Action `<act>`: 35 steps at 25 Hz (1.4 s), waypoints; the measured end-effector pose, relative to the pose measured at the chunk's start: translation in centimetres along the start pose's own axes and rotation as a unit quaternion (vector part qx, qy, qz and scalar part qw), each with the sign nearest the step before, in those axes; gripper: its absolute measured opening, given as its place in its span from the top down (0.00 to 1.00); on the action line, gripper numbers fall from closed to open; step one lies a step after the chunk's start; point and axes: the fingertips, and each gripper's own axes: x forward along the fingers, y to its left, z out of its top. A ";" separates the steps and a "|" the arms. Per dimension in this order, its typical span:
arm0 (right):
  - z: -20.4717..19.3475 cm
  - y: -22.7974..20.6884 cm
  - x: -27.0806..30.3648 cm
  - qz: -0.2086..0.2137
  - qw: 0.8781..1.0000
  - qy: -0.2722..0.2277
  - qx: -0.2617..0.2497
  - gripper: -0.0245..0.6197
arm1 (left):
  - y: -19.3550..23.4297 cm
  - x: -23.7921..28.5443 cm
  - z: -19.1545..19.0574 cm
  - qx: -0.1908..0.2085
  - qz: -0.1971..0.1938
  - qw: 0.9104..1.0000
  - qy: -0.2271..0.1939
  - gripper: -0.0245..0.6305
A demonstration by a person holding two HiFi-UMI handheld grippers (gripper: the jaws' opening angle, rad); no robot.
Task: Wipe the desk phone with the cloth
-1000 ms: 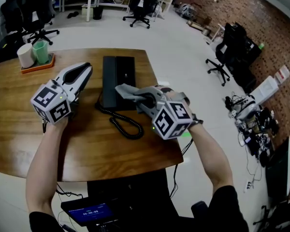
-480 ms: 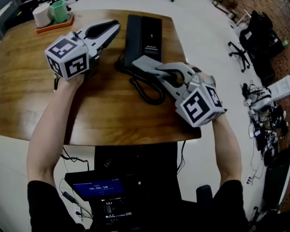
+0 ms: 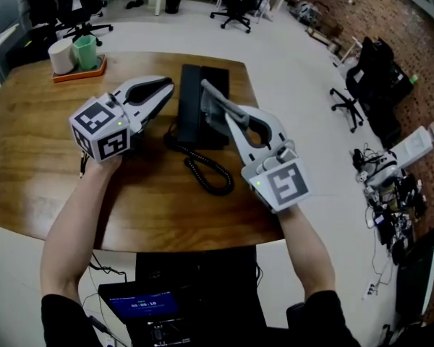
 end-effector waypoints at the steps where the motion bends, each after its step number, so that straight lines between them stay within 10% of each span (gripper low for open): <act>1: -0.1 0.0 0.1 -0.002 1.000 -0.007 0.005 0.92 | -0.1 0.1 -0.1 0.001 -0.002 1.000 0.002 0.93; 35: 1.3 5.0 -1.8 0.012 0.994 -0.035 -0.105 0.93 | 0.0 -1.2 -1.1 -0.026 0.012 0.999 0.030 0.93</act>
